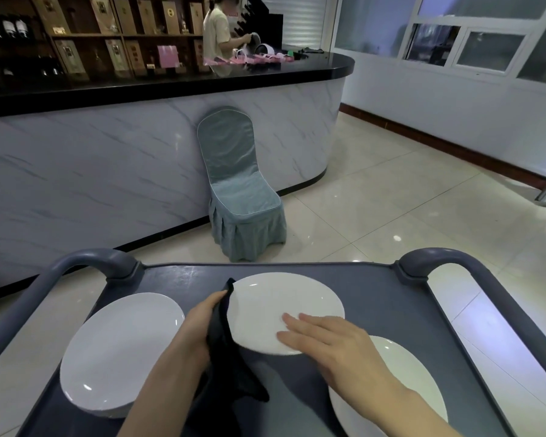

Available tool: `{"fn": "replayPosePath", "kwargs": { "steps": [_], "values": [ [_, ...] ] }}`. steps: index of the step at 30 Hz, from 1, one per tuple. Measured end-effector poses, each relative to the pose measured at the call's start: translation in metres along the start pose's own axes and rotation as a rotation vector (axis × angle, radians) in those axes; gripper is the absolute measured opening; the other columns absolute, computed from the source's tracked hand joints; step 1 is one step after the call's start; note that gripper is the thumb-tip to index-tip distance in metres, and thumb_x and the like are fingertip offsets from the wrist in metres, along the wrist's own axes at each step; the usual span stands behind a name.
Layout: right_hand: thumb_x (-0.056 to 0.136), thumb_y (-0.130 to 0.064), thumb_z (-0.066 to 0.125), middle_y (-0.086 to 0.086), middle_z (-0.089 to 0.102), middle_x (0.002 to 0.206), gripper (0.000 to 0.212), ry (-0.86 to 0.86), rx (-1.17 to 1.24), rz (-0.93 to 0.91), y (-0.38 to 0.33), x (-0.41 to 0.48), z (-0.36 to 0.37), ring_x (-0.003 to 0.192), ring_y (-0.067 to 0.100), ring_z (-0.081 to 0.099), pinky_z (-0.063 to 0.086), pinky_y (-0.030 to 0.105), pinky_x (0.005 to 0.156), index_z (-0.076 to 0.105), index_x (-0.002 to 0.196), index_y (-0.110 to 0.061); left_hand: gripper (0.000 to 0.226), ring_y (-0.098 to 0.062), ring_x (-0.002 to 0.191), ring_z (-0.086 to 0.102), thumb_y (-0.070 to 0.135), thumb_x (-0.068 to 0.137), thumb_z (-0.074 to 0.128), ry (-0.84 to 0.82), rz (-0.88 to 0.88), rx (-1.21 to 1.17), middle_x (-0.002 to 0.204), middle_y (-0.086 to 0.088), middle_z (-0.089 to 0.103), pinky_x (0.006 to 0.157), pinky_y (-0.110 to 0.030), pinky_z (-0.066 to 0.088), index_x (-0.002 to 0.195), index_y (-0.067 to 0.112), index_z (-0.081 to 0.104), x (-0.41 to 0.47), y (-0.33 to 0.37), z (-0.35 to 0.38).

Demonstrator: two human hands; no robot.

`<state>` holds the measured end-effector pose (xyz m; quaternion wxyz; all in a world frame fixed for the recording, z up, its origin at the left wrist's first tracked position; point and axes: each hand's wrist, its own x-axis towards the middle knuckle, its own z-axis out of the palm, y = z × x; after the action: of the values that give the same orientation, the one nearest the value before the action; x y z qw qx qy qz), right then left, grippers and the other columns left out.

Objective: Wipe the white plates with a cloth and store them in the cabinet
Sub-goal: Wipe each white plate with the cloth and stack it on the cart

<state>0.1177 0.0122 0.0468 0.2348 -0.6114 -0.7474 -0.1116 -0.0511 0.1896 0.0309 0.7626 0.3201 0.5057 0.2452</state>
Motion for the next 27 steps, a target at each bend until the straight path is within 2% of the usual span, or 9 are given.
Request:
{"fn": "replayPosePath", "kwargs": {
  "steps": [2,5,8,11,13,15,18,23,27],
  "values": [
    [0.064,0.01,0.078,-0.013,0.07,0.122,0.066,0.02,0.126,0.109,-0.011,0.002,0.001,0.11,0.013,0.069,0.06,0.03,0.078,0.073,0.117,-0.029,0.028,-0.02,0.06,0.068,0.034,0.09,0.064,-0.014,0.024,-0.088,0.069,-0.004,0.071,0.062,-0.027,0.053,0.098,0.007,0.067,-0.006,-0.005,0.006],
    [0.084,-0.006,0.07,-0.015,0.074,0.105,0.064,0.039,0.252,0.23,-0.03,0.007,0.007,0.093,0.01,0.071,0.058,0.027,0.07,0.056,0.135,-0.041,0.064,-0.024,0.085,0.062,0.062,0.068,0.076,-0.036,0.002,-0.203,0.087,-0.007,0.063,0.081,-0.037,0.046,0.104,0.009,0.069,-0.008,-0.019,0.017],
    [0.093,-0.02,0.062,-0.013,0.073,0.095,0.073,0.042,0.356,0.427,-0.04,0.014,0.014,0.079,0.015,0.066,0.054,0.027,0.072,0.029,0.141,-0.064,0.066,-0.023,0.108,0.064,0.065,0.084,0.059,-0.105,0.078,-0.179,0.114,-0.006,0.067,0.096,-0.04,0.048,0.129,0.016,0.062,-0.013,-0.027,0.036],
    [0.095,-0.011,0.061,-0.029,0.064,0.124,0.062,0.141,0.714,0.591,-0.035,0.023,0.012,0.111,-0.003,0.062,0.047,0.017,0.092,0.048,0.136,-0.056,0.051,-0.012,0.148,0.022,0.033,0.103,0.039,-0.059,0.668,0.258,0.161,0.006,0.021,0.122,-0.04,0.017,0.151,0.03,0.023,-0.016,-0.041,0.052],
    [0.091,0.004,0.061,-0.022,0.064,0.129,0.061,0.243,0.921,0.667,-0.028,0.031,0.007,0.122,0.0,0.058,0.045,0.019,0.098,0.059,0.133,-0.04,0.059,-0.007,0.15,0.001,0.026,0.098,0.034,-0.067,0.988,0.566,0.163,0.011,0.004,0.123,-0.032,0.002,0.152,0.028,0.01,-0.014,-0.056,0.051],
    [0.089,0.006,0.06,-0.016,0.066,0.128,0.058,0.278,1.11,0.765,-0.022,0.035,0.004,0.122,0.006,0.06,0.047,0.029,0.101,0.063,0.129,-0.036,0.064,-0.007,0.15,-0.005,0.029,0.095,0.031,-0.129,1.109,0.8,0.163,0.017,-0.002,0.122,-0.032,-0.002,0.152,0.039,0.005,-0.011,-0.065,0.048],
    [0.091,0.004,0.059,-0.014,0.067,0.127,0.055,0.276,1.196,0.815,-0.021,0.036,0.004,0.12,0.009,0.062,0.048,0.035,0.101,0.064,0.129,-0.036,0.065,-0.008,0.151,-0.004,0.029,0.095,0.029,-0.212,1.148,0.893,0.162,0.021,-0.002,0.122,-0.038,-0.001,0.151,0.048,0.003,0.001,-0.062,0.041],
    [0.091,0.007,0.056,-0.016,0.066,0.128,0.059,0.189,1.123,0.769,-0.027,0.032,0.003,0.118,0.006,0.062,0.05,0.02,0.095,0.06,0.134,-0.033,0.055,-0.006,0.15,0.004,0.026,0.097,0.029,-0.185,0.938,0.637,0.162,0.011,0.008,0.123,-0.045,0.008,0.149,0.031,0.011,0.01,-0.042,0.042],
    [0.09,0.007,0.058,-0.02,0.068,0.123,0.058,0.26,1.104,0.822,-0.02,0.035,0.003,0.117,0.002,0.062,0.049,0.026,0.097,0.063,0.128,-0.036,0.06,-0.009,0.151,-0.002,0.028,0.097,0.03,-0.197,1.14,0.919,0.163,0.016,0.0,0.123,-0.036,0.0,0.153,0.032,0.01,-0.005,-0.063,0.042]
  ]
}}
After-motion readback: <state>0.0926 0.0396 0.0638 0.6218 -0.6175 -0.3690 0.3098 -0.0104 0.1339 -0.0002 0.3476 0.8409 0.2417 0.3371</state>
